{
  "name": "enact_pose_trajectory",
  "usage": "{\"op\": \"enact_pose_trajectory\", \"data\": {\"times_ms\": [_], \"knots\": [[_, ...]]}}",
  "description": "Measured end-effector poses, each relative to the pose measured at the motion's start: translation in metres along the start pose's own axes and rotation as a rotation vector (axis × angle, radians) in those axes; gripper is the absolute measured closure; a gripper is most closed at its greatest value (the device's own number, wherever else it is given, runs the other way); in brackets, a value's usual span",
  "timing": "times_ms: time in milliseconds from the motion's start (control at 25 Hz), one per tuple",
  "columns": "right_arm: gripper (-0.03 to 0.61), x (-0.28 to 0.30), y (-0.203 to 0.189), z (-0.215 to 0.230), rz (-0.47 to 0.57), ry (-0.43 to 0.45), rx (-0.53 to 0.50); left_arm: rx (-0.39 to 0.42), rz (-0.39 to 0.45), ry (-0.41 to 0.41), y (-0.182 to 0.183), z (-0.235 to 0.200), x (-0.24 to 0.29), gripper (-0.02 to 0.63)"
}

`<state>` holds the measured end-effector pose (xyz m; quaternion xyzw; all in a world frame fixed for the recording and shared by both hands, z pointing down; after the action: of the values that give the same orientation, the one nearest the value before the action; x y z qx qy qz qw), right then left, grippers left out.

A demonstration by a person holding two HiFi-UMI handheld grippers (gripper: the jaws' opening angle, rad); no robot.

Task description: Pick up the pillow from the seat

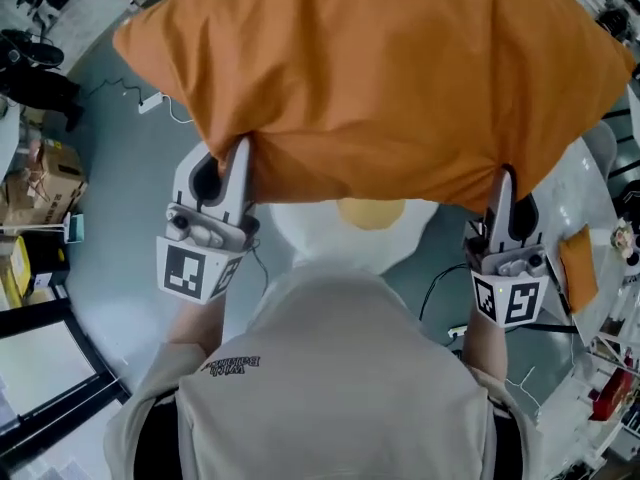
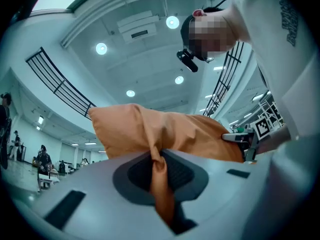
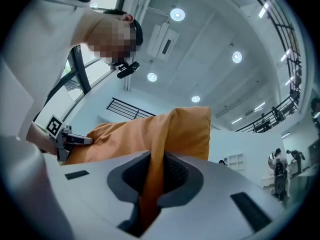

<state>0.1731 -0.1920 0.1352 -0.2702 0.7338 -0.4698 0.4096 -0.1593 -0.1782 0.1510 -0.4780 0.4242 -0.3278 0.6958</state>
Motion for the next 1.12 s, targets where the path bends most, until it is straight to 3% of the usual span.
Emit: {"op": "enact_pose_trajectory", "data": {"times_ms": [240,1120], "knots": [[0.541,-0.004,-0.011,-0.017,0.003,0.001,0.047,-0.013,-0.019,-0.003,-0.009,-0.008,-0.013,0.580],[0.541,-0.006,-0.013,0.000,-0.021,-0.045,0.082,-0.016,-0.066,-0.020,-0.009,-0.002,0.006,0.580]]}}
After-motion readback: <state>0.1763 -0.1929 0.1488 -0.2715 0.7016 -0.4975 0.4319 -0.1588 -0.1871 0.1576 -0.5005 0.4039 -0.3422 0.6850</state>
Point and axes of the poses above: the fingertips, and each gripper's own axes: x forward along the fingers, z to its right, y out of its top, the point moved 3 cm from there along -x, backward along the fingers, and after that the axes turned 3 degrees about -z, right-handed, at the moved point
